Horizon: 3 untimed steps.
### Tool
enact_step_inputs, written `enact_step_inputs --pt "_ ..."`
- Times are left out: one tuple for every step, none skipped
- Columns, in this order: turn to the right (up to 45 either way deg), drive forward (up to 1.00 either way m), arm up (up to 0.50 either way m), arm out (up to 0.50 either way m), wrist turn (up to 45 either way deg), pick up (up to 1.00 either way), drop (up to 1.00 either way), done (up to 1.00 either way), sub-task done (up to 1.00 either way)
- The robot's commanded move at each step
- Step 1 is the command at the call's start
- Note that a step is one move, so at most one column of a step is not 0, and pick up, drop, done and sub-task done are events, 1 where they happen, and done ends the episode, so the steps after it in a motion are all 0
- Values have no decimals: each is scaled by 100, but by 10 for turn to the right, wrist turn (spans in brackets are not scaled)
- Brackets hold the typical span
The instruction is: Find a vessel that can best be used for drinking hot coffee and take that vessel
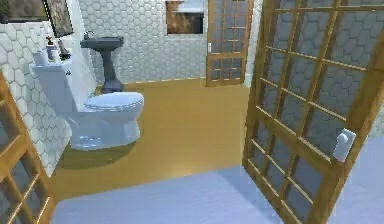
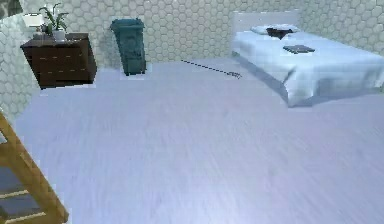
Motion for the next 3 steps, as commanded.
enact_step_inputs --pt "0 100 0 0 0 0 0 0 0" --pt "0 90 0 0 0 0 0 0 0" --pt "-240 0 0 0 0 0 0 0 0"
